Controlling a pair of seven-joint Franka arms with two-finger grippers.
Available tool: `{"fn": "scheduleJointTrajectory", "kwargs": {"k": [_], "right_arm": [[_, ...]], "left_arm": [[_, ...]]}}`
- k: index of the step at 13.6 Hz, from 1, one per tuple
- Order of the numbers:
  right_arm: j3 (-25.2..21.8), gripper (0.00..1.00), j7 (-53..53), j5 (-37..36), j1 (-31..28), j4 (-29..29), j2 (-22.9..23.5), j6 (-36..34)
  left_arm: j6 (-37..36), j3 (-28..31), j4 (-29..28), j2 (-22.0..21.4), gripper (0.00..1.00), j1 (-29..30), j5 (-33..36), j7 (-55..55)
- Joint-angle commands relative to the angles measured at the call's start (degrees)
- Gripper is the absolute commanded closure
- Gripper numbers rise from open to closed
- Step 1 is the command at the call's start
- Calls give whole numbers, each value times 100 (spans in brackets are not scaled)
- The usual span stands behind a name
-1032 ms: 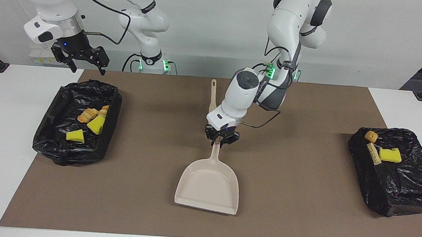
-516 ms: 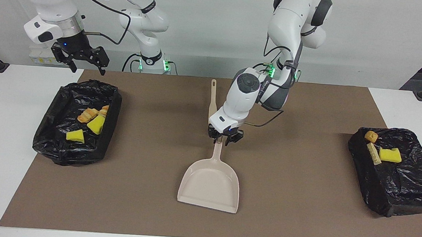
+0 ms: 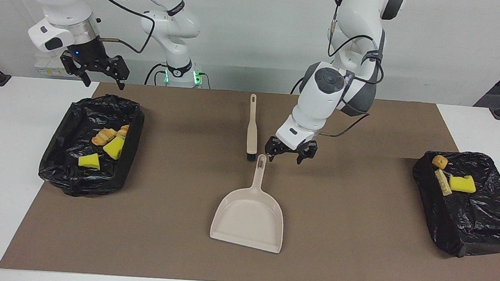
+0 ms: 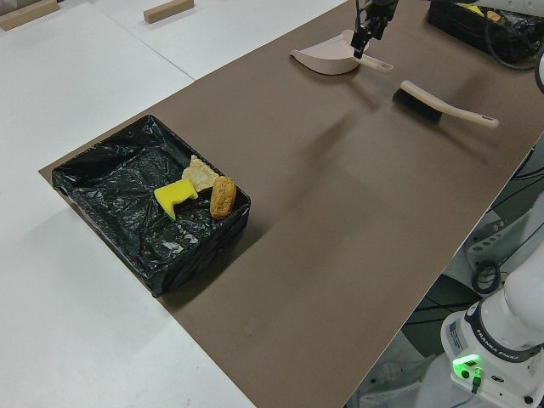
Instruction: Sweep and dump trash in bin
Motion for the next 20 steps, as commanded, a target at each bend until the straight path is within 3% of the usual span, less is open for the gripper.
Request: {"fn": "scheduleJointTrajectory", "kwargs": {"k": [1, 5, 9, 11, 14, 20], "right_arm": [[12, 0, 17, 57, -40, -191, -134, 150], [-31, 0, 52, 66, 21, -191, -134, 167], [-715, 0, 52, 22, 608, -191, -99, 194], [-735, 0, 43, 22, 559, -191, -90, 229], [-656, 0, 34, 31, 417, -199, -99, 238], [-269, 0, 43, 39, 127, -226, -125, 229]], "left_arm": [[-740, -38, 330, -84, 0, 550, 12, 32], [-1198, -29, 410, -425, 0, 1437, 223, 1065], [-1646, -29, 322, -927, 0, 2456, 214, 3060], [-1814, -20, 322, -1042, 0, 2870, 214, 3783], [-2042, 6, 322, -1287, 0, 3091, 353, 3856], [-2508, -82, 270, -1920, 0, 2846, 539, 3795]]}}
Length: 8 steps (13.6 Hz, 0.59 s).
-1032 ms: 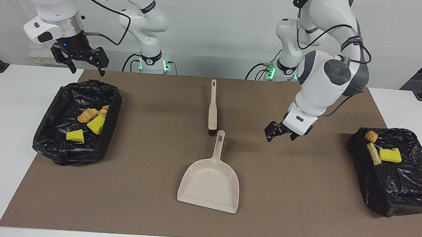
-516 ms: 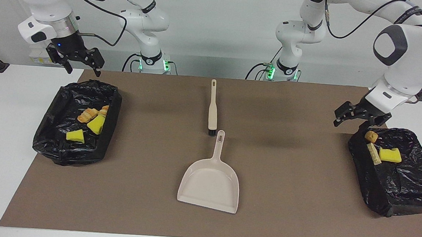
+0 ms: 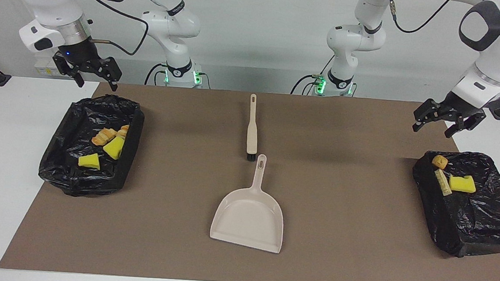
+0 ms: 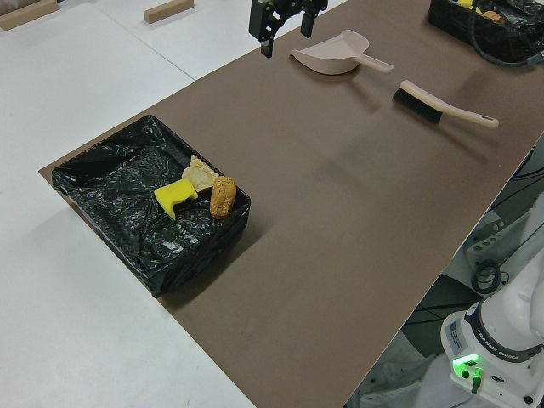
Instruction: Sweep and dump trash in bin
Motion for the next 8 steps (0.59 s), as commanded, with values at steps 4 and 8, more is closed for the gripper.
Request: {"fn": "scheduleJointTrajectory", "kwargs": {"k": [4, 8], "right_arm": [[106, 0, 43, 39, -88, -172, -135, 122], [106, 0, 34, 74, -97, -137, -117, 77]], "left_arm": [[-365, 38, -198, -565, 0, -617, 334, -817], [-691, 100, -102, -548, 0, -803, 696, -518]]}}
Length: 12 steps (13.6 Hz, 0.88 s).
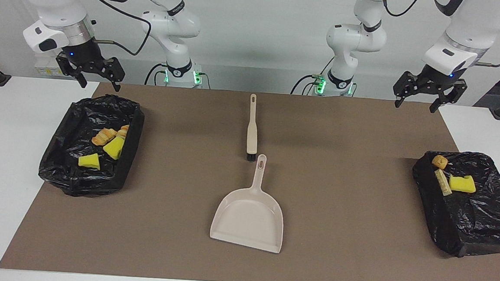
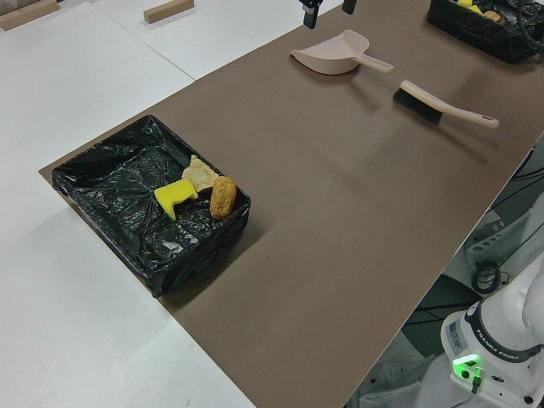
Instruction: Sweep and dump trash in bin
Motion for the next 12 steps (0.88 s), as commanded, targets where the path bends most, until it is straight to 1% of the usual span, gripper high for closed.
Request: {"fn": "scheduleJointTrajectory", "kwargs": {"k": [1, 5, 8, 12], "right_arm": [[78, 0, 34, 101, -96, -111, -106, 86], [78, 0, 34, 110, -96, -103, -106, 77], [78, 0, 34, 110, -96, -103, -106, 86], [78, 0, 34, 110, -96, -103, -106, 86]], "left_arm": [[-172, 114, -68, -61, 0, -64, 79, 105], [-120, 123, -68, -26, 0, 85, -123, 35], [38, 114, -76, -43, 0, 59, -203, -123], [-31, 114, -76, -43, 0, 33, -194, -123]]}}
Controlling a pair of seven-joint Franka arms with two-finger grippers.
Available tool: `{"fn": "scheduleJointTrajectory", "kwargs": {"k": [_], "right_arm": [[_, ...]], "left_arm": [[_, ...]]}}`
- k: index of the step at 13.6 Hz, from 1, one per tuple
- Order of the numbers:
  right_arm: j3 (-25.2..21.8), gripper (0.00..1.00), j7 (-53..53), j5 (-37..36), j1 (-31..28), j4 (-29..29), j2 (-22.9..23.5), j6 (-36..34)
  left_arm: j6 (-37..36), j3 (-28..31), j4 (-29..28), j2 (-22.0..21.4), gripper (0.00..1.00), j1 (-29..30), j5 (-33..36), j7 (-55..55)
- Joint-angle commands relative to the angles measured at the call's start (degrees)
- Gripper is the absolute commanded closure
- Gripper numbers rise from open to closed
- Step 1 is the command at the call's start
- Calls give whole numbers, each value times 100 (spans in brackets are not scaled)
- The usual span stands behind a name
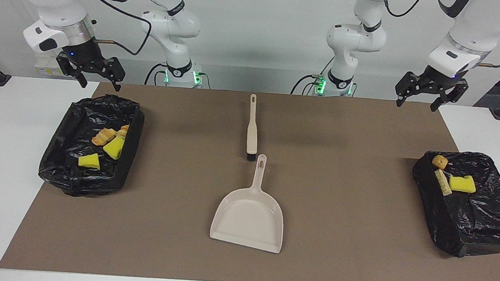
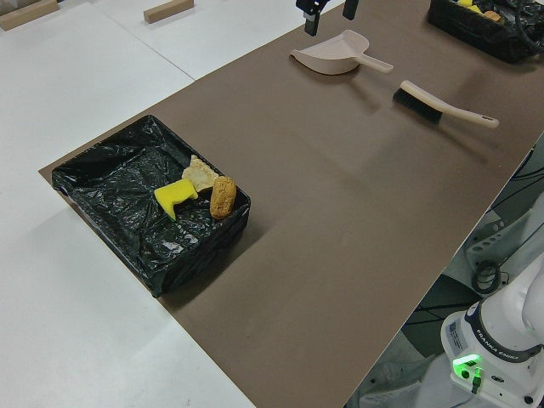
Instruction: Sweep and dump trash in bin
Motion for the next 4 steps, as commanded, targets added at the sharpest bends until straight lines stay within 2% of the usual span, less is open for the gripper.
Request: {"fn": "scheduleJointTrajectory", "kwargs": {"k": [1, 4], "right_arm": [[80, 0, 34, 102, -96, -103, -100, 77], [80, 0, 34, 102, -96, -111, -100, 77]], "left_arm": [[19, -10, -60, -53, 0, -15, -67, -76], [28, -10, -69, -62, 0, 2, -67, -76]]}}
